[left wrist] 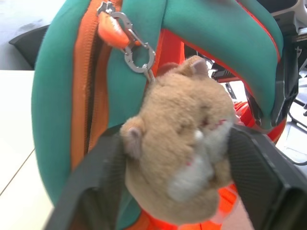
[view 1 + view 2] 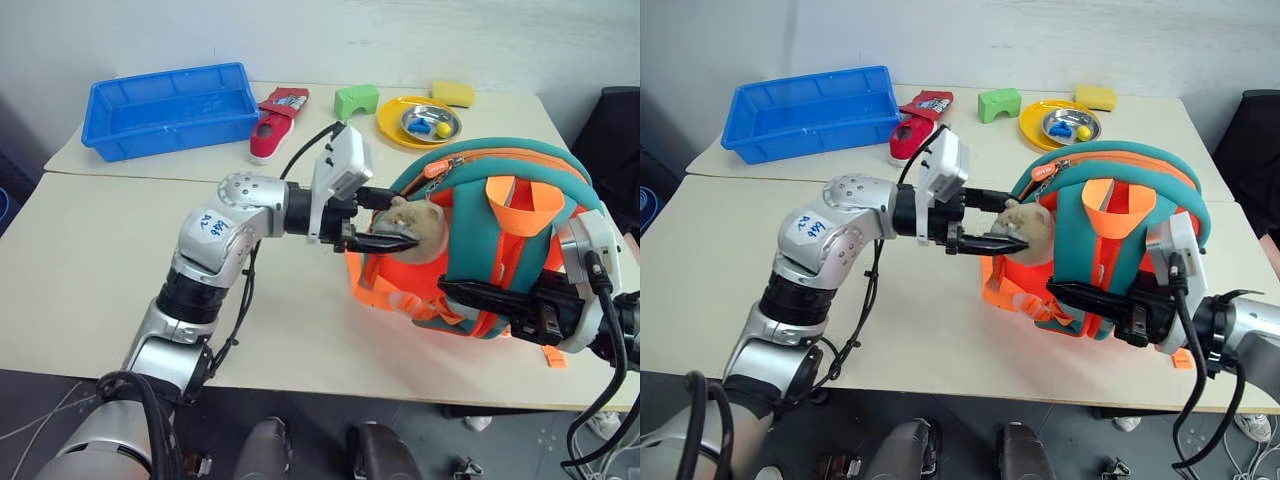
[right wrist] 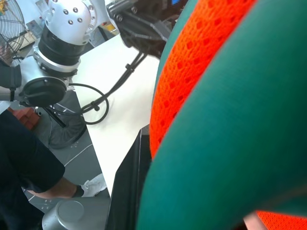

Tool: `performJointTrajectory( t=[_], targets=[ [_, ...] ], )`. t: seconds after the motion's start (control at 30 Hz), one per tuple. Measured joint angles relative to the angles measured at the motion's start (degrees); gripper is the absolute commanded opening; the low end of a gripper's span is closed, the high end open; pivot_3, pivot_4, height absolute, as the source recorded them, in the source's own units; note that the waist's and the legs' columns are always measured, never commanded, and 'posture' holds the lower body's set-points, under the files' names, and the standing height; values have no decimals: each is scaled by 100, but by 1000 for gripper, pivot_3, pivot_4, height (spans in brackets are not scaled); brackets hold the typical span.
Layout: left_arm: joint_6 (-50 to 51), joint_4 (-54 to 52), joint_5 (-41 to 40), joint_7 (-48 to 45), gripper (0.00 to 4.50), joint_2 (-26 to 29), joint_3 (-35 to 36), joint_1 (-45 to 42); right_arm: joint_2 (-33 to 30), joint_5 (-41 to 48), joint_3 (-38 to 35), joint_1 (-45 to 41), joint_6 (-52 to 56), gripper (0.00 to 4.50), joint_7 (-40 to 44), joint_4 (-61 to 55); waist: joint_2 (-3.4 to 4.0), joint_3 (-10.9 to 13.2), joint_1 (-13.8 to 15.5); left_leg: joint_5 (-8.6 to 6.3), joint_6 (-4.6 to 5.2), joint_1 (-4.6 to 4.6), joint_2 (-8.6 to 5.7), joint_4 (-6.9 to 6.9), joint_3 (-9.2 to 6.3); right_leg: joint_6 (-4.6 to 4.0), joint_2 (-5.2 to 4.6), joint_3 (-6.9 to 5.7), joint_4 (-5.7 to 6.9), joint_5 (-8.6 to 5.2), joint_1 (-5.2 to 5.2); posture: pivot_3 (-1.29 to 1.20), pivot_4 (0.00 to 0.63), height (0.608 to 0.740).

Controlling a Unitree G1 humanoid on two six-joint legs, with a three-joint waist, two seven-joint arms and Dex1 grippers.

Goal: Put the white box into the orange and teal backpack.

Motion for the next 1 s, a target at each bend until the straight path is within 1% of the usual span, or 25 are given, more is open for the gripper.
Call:
performJointTrajectory(
  t=[0.07,0.1,0.13,0.2,0.27,0.37,0.47,0.63,0.73,0.83,0.93,1.0],
  targets=[
    [-8,-1,-6,-67,1686,93,13,47,0,-2,-5,104,-7,0,2,-1,0,0,4,0,0,-1,0,1,-1,0,-1,0,0,0,0,0,150,740],
    [-12,0,-7,-79,1487,118,27,60,0,-4,-5,138,-7,0,3,-1,0,0,5,0,0,-1,0,2,0,0,-1,0,0,0,0,0,150,740],
    [-13,4,-7,-94,1143,149,26,65,-1,-4,-12,143,-9,0,4,-1,0,0,1,0,0,-1,0,2,0,0,-2,0,0,0,0,0,150,740],
    [-25,33,-7,-134,691,232,36,67,-4,-5,-39,144,-16,0,11,6,0,0,-2,0,0,0,0,2,0,0,-1,0,1,0,0,0,150,740],
    [-47,92,-16,-186,392,286,79,64,-29,-11,-46,147,-16,0,34,41,0,0,-3,0,0,0,0,1,0,0,-1,-1,0,0,0,0,150,740],
    [-55,322,-48,-224,331,329,183,-43,-72,-35,-148,171,-16,0,91,77,0,0,-3,0,0,-1,0,0,0,0,-1,-1,0,0,-1,0,150,740],
    [-210,752,-24,-376,331,607,273,-309,-134,-78,-291,285,-16,0,206,118,0,0,-16,0,0,0,0,-2,1,0,1,0,0,0,-2,0,150,740],
    [-1113,1928,378,-854,331,1270,308,-461,-163,-125,-671,569,-14,0,539,150,0,0,-15,0,0,-2,0,-6,2,0,2,-2,0,0,-7,0,150,740],
    [-1727,2090,693,-1221,331,1459,128,-200,-162,-114,-831,640,-16,0,700,168,1,0,-13,-1,3,-2,-2,-6,4,0,-5,1,-3,0,-6,0,150,740],
    [-2351,2204,1150,-1280,331,1338,-265,326,-134,-113,-936,653,-69,0,764,171,1,0,-12,-4,7,-1,-2,-1,4,0,-7,1,-2,0,-4,0,150,740],
    [-2820,2416,1612,-906,331,866,-620,728,1,-126,-923,586,-162,0,629,158,0,0,17,-18,32,-3,-1,4,1,0,-9,0,2,0,-5,0,150,740],
    [-3102,2427,1825,-702,331,699,-695,727,30,-209,-900,549,-260,0,519,119,3,-3,50,-23,40,3,-2,8,1,0,-11,-1,2,0,3,0,150,740]
  ],
)
